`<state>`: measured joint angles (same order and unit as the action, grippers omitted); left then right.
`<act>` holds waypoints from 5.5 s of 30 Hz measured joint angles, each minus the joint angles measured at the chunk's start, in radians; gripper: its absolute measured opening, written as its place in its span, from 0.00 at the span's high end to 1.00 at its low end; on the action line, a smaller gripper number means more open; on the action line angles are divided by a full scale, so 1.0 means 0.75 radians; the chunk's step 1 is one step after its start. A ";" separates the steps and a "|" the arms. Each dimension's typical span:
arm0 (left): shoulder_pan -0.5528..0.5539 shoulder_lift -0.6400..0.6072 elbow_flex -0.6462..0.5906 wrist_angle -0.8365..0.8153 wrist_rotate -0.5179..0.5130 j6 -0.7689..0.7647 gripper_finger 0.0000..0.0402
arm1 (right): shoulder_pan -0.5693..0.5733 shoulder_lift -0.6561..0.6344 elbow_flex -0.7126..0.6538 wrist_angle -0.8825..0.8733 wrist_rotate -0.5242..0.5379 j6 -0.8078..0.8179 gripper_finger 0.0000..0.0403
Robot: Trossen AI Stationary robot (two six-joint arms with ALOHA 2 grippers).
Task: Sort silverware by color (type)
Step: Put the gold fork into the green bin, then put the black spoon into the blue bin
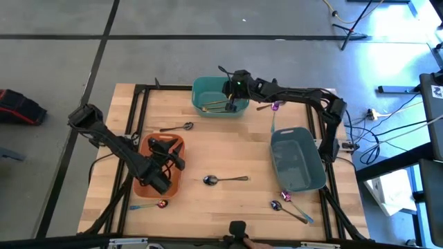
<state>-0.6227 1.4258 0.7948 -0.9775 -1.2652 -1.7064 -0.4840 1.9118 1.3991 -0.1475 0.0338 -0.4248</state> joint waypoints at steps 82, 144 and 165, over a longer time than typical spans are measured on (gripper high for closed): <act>-0.200 0.002 -0.178 1.466 0.496 1.347 0.70 | 0.959 0.160 -0.364 0.194 -0.050 0.627 0.97; -0.170 0.001 -0.177 1.546 0.517 1.378 0.70 | 1.457 -0.803 -0.917 -1.341 0.607 2.444 1.00; -0.155 0.001 -0.177 1.544 0.533 1.331 0.70 | 1.458 -0.802 -0.642 -1.533 0.568 2.290 0.59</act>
<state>-0.7391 1.4265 0.6621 0.1806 -0.8654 -0.7083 0.6094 1.3106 0.9174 -1.2969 0.4602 1.2929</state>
